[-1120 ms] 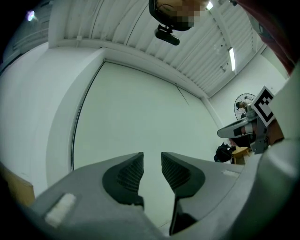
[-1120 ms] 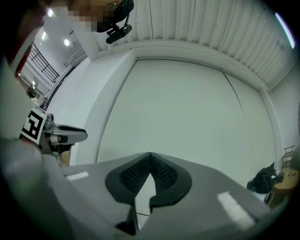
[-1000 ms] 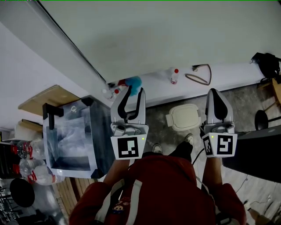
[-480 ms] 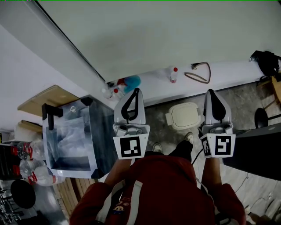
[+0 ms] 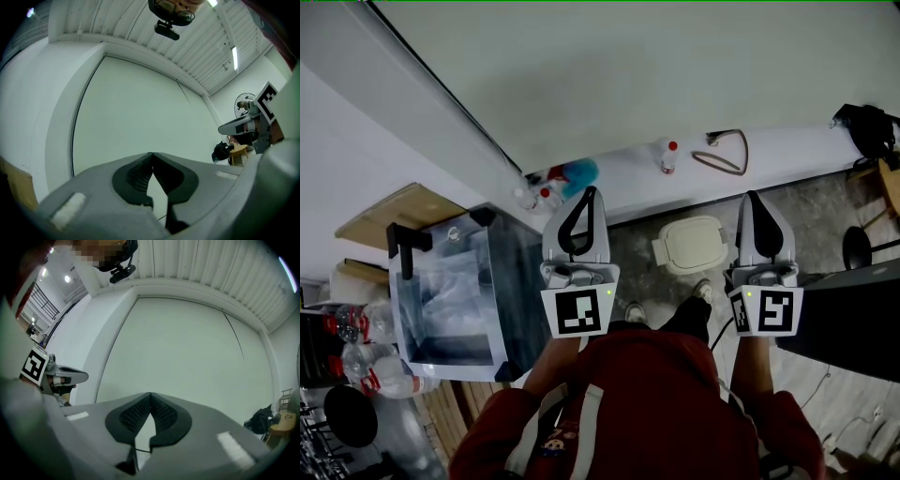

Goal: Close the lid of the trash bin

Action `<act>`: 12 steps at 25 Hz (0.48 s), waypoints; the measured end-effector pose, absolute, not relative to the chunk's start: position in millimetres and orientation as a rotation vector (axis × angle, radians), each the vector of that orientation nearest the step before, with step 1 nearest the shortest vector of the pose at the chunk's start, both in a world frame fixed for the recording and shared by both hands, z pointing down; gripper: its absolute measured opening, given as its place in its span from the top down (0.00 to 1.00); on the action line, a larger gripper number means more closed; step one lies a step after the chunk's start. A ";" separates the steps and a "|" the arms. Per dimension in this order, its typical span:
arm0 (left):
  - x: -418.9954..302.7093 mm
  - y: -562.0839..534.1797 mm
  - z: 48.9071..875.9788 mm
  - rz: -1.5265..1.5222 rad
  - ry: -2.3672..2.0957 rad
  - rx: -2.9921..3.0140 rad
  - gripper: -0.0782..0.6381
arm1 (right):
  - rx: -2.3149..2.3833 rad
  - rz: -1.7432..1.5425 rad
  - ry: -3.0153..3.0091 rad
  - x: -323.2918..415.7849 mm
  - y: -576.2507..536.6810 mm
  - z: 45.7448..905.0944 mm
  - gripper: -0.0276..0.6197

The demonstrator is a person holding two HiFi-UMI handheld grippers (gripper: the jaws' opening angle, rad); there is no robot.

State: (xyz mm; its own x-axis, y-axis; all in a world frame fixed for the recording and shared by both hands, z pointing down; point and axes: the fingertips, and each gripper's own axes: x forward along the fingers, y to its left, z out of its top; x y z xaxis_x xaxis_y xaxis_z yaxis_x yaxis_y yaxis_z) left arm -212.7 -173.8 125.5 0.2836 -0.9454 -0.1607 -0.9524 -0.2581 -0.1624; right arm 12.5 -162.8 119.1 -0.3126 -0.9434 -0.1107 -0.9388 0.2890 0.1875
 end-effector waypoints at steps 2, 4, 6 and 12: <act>-213.6 -174.6 126.8 0.048 1.761 -2.328 0.88 | 1.830 -0.339 -2.504 13.0 -163.6 119.8 0.96; -214.4 -174.3 127.9 0.053 1.766 -2.333 0.88 | 1.832 -0.337 -2.501 13.2 -163.6 121.2 0.96; -215.0 -174.4 128.5 0.050 1.764 -2.335 0.88 | 1.837 -0.337 -2.502 12.5 -164.1 121.9 0.96; -214.7 -179.7 130.1 0.052 1.764 -2.336 0.88 | 1.832 -0.346 -2.494 13.1 -168.8 122.1 0.96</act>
State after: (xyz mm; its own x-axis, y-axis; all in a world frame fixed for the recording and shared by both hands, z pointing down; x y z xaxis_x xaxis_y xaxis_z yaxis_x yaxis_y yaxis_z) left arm -214.7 -179.7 130.1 0.2819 -0.9467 -0.1561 -0.9543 -0.2598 -0.1481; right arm 13.1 -168.8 122.1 -0.3078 -0.9452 -0.1087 -0.9391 0.2834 0.1942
